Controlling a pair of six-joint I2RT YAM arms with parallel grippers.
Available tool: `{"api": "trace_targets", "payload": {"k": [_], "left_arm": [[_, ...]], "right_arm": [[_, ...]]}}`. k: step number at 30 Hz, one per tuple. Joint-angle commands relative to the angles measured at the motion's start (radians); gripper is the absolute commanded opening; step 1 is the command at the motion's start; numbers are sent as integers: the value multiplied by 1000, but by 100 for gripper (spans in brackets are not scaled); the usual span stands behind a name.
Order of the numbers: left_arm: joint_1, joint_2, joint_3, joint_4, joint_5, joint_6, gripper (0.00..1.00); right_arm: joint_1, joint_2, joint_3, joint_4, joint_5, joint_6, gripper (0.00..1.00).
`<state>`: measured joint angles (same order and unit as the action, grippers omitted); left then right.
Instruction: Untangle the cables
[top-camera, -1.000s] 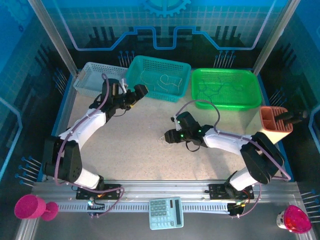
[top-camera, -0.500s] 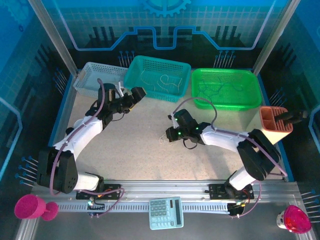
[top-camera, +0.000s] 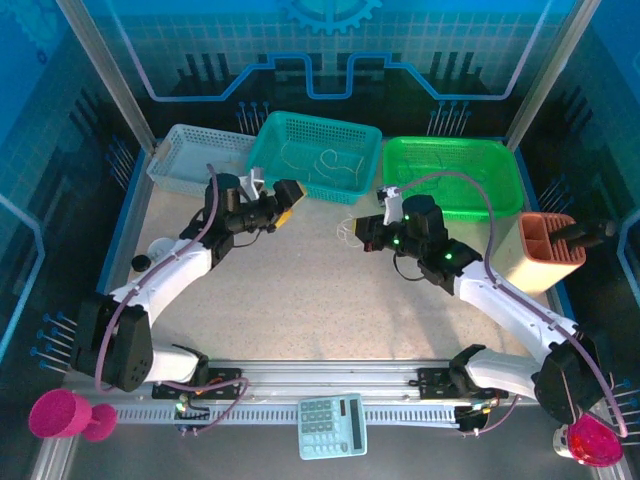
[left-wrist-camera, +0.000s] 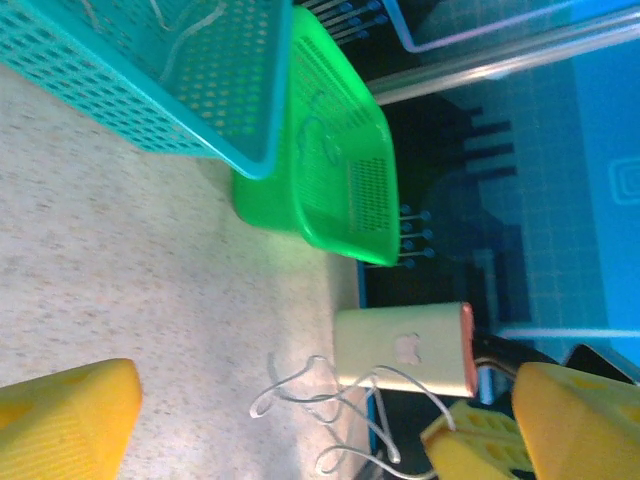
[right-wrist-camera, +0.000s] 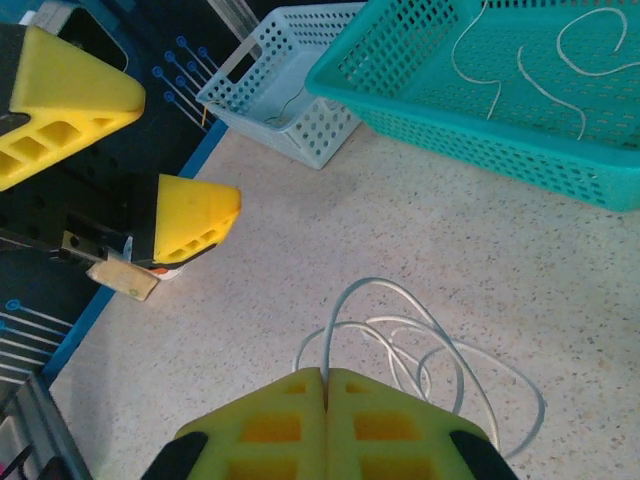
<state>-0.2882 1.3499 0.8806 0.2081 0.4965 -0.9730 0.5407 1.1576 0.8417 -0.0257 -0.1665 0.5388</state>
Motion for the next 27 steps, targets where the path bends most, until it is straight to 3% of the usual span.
{"api": "trace_targets", "payload": {"k": [1, 4, 16, 21, 27], "left_arm": [[-18, 1, 7, 97, 60, -14, 89], [-43, 16, 16, 143, 79, -15, 82], [-173, 134, 40, 257, 80, -3, 85], [-228, 181, -3, 336, 70, -8, 63], [-280, 251, -56, 407, 58, -6, 10]], "right_arm": [[-22, -14, 32, 5, -61, -17, 0], [-26, -14, 61, 10, -87, -23, 0], [-28, -8, 76, 36, -97, -2, 0], [-43, -1, 92, 46, -94, 13, 0], [-75, 8, 118, 89, -142, 49, 0]]}}
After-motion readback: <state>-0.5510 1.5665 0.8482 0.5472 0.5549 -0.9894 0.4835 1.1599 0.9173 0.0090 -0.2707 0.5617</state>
